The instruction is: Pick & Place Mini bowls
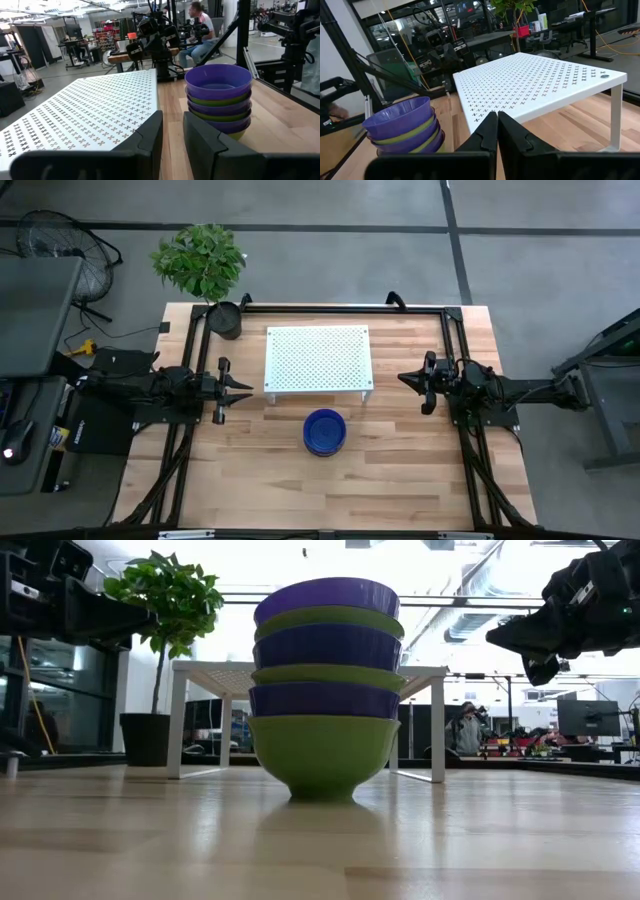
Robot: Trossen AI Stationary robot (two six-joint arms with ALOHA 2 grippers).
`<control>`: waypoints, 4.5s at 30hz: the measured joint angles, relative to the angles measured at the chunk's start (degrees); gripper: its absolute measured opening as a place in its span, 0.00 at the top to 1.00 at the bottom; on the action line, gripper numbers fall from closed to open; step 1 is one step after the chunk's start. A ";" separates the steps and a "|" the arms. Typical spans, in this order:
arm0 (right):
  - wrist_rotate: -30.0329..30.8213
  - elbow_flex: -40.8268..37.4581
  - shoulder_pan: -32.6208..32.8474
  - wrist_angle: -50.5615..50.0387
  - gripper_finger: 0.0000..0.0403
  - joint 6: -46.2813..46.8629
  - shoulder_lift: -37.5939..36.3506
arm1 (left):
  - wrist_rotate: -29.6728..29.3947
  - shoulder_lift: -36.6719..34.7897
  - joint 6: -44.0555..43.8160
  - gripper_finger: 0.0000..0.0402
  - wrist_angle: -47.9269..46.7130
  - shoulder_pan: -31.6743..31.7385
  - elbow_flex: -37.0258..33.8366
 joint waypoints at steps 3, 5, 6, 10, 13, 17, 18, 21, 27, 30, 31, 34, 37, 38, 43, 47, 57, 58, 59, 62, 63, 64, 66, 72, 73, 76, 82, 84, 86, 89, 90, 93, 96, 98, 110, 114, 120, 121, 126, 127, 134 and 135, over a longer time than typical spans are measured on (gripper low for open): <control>0.00 0.00 -0.01 0.00 1.00 0.00 -0.01 | 0.00 0.01 -0.01 0.82 0.00 0.00 0.00; 0.00 0.01 -0.01 0.00 1.00 0.01 0.00 | -0.02 0.02 0.00 0.82 -0.01 0.00 0.00; 0.00 0.00 -0.02 0.00 1.00 0.01 -0.01 | -0.01 0.01 0.00 0.82 0.00 0.00 0.00; 0.00 0.00 -0.01 0.00 1.00 0.01 0.00 | -0.02 0.02 0.00 0.82 -0.01 0.00 0.00; 0.00 -0.01 -0.01 0.00 1.00 0.01 -0.01 | -0.01 0.01 0.00 0.82 -0.01 0.00 0.00; 0.00 0.01 -0.02 0.00 1.00 0.01 -0.01 | -0.01 0.01 0.00 0.82 -0.01 0.00 0.00; 0.00 -0.01 0.00 0.00 1.00 0.00 0.00 | -0.02 0.02 0.00 0.82 -0.01 0.00 0.00; 0.00 -0.01 0.00 0.00 1.00 0.01 0.00 | 0.00 0.00 0.00 0.82 0.00 0.00 0.00; 0.00 -0.01 -0.02 0.00 1.00 0.01 0.00 | -0.02 0.00 0.00 0.82 -0.01 0.00 0.00; 0.00 -0.01 -0.01 0.00 1.00 0.01 -0.01 | -0.02 0.02 0.00 0.82 -0.02 0.00 0.00; 0.00 -0.01 0.00 0.00 1.00 0.01 0.00 | -0.01 0.01 0.00 0.82 -0.02 -0.01 0.00; 0.00 0.01 -0.01 0.00 1.00 0.00 0.00 | -0.02 0.01 0.00 0.82 -0.01 0.00 0.00; 0.00 0.01 0.00 0.00 1.00 -0.01 -0.02 | 0.00 0.01 0.00 0.82 -0.01 0.00 0.00; 0.00 0.01 0.00 0.00 1.00 0.01 0.00 | -0.01 0.02 -0.01 0.82 -0.01 0.00 0.00; 0.00 -0.01 -0.02 0.00 1.00 0.01 -0.01 | -0.02 0.01 0.00 0.82 -0.01 0.00 0.00; 0.00 0.00 -0.01 0.00 1.00 0.01 0.00 | 0.00 0.00 0.00 0.82 -0.01 0.00 0.00; 0.00 0.01 -0.02 0.00 1.00 0.00 0.00 | -0.01 0.01 0.00 0.82 -0.02 0.00 0.00; 0.00 0.01 -0.02 0.00 1.00 -0.01 0.00 | -0.01 0.00 0.00 0.82 -0.02 0.00 0.00; 0.00 -0.01 -0.01 0.00 1.00 -0.01 0.00 | -0.02 0.00 0.00 0.82 -0.01 0.00 0.00; 0.00 0.01 -0.01 0.00 1.00 0.01 0.00 | -0.02 0.02 -0.02 0.82 -0.02 0.00 0.00; 0.00 0.00 -0.01 0.00 1.00 -0.01 -0.01 | -0.01 0.02 0.00 0.82 -0.01 0.00 0.00; 0.00 0.00 -0.01 0.00 1.00 0.00 0.00 | -0.02 0.02 0.00 0.82 -0.02 0.00 0.00; 0.00 0.01 0.00 0.00 1.00 0.01 0.00 | -0.01 0.01 0.00 0.82 -0.01 0.00 0.00; 0.00 0.01 -0.02 0.00 1.00 0.01 0.00 | -0.01 0.00 0.00 0.82 -0.02 0.00 0.00; 0.00 0.00 -0.02 0.00 1.00 0.01 -0.01 | 0.00 0.00 0.00 0.82 0.00 0.00 0.00; 0.00 0.00 -0.02 0.00 1.00 0.01 0.00 | 0.00 0.00 0.00 0.82 -0.01 0.00 0.00; 0.00 0.00 -0.01 0.00 1.00 0.01 -0.01 | 0.00 0.00 0.00 0.82 0.00 0.00 0.00; 0.00 -0.01 -0.01 0.00 1.00 0.00 0.00 | -0.02 0.00 0.00 0.82 -0.01 0.00 0.00; 0.00 -0.01 -0.01 0.01 1.00 0.01 0.00 | -0.01 0.01 -0.01 0.82 -0.01 0.00 0.00; 0.00 0.00 -0.01 0.02 1.00 0.01 0.00 | -0.02 0.00 0.00 0.82 0.00 0.00 0.00; 0.00 0.00 -0.02 0.02 1.00 0.04 0.00 | 0.00 0.00 0.00 0.82 -0.02 0.00 0.00; -0.94 0.01 0.09 0.00 1.00 3.56 -0.02 | 0.00 0.00 0.00 0.82 -0.01 0.00 0.00; -3.38 0.54 0.09 -0.70 1.00 8.34 0.35 | 0.00 0.02 0.00 0.82 -0.02 0.00 0.00; -4.94 1.95 0.09 -2.04 1.00 9.02 0.97 | -0.01 0.01 0.00 0.82 -0.02 0.00 0.00; -6.68 23.92 0.09 -28.50 1.00 0.66 16.49 | 0.00 0.00 0.00 0.82 0.00 0.00 0.00; -9.52 32.01 0.19 -34.53 1.00 -3.78 25.06 | -0.01 0.00 0.00 0.82 -0.01 0.00 0.00; -13.67 42.22 3.56 -38.63 1.00 -10.82 38.15 | 0.00 0.00 0.00 0.82 -0.01 0.00 0.00; -14.30 43.78 4.30 -38.76 1.00 -12.12 40.22 | -0.01 0.00 0.00 0.82 -0.01 0.00 0.00; -15.48 51.55 7.83 -41.48 1.00 -19.22 50.30 | -0.01 0.00 0.00 0.82 -0.02 -0.01 0.00; -15.50 53.17 8.44 -42.49 1.00 -20.86 52.18 | -0.02 0.00 -0.01 0.82 -0.01 0.00 0.00; -15.90 66.37 11.77 -51.13 0.98 -28.02 65.15 | 0.00 0.00 0.00 0.82 -0.02 0.00 0.00; -16.18 68.24 12.11 -52.38 0.97 -28.99 66.86 | 0.00 0.00 0.00 0.82 -0.02 0.00 0.00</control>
